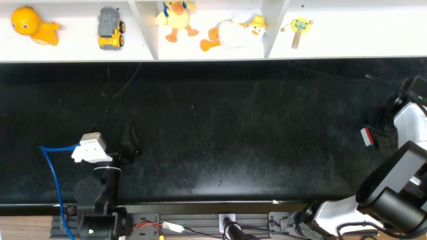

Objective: Store Toys

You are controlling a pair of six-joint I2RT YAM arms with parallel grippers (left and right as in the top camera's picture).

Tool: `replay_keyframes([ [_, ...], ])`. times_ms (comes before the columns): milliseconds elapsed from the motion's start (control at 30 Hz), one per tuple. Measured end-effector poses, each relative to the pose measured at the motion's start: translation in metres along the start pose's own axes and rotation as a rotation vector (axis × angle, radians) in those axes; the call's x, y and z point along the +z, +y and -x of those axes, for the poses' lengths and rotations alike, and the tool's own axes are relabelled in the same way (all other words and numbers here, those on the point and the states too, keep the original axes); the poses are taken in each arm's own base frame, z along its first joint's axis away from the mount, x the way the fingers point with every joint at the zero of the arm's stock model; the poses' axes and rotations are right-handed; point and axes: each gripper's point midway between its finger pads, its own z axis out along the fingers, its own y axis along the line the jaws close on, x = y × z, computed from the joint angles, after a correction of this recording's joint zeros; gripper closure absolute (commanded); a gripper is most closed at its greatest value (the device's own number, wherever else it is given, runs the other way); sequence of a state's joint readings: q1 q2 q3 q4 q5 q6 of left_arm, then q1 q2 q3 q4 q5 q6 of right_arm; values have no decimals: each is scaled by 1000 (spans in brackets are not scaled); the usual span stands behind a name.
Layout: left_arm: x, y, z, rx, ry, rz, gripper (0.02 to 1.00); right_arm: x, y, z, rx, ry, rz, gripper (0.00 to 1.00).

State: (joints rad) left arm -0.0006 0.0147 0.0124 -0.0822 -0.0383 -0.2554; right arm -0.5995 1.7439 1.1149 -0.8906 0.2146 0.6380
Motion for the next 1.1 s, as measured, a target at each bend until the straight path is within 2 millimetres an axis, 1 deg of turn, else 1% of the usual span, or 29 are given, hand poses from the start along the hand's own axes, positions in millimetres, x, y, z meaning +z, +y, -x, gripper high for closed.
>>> replay_keyframes([
  [67, 0, 0, 0, 0, 0, 0, 20, -5, -3, -2, -20, 19, -14, 934],
  [100, 0, 0, 0, 0, 0, 0, 23, -9, -3, -1, -29, 24, -19, 956],
  [167, 0, 0, 0, 0, 0, 0, 20, -22, -1, 5, -43, 28, -21, 956],
  [267, 0, 0, 0, 0, 0, 0, 20, -47, 7, 19, -65, 11, 2, 956],
  [400, 0, 0, 0, 0, 0, 0, 20, -82, 26, 43, -130, -57, 89, 954],
  [467, 0, 0, 0, 0, 0, 0, 20, -99, 37, 49, -195, -111, 152, 956],
  [567, 0, 0, 0, 0, 0, 0, 20, -132, 54, 51, -338, -200, 269, 954],
  [700, 0, 0, 0, 0, 0, 0, 23, -190, 74, 45, -526, -336, 467, 952],
  [800, 0, 0, 0, 0, 0, 0, 20, -229, 81, 42, -628, -448, 583, 954],
  [900, 0, 0, 0, 0, 0, 0, 20, -257, 86, 43, -715, -566, 648, 954],
  [967, 0, 0, 0, 0, 0, 0, 20, -266, 92, 46, -774, -636, 667, 956],
  [1000, 0, 0, 0, 0, 0, 0, 20, -265, 95, 48, -803, -657, 667, 954],
  [1100, 0, 0, 0, 0, 0, 0, 20, -245, 101, 47, -860, -632, 645, 956],
])
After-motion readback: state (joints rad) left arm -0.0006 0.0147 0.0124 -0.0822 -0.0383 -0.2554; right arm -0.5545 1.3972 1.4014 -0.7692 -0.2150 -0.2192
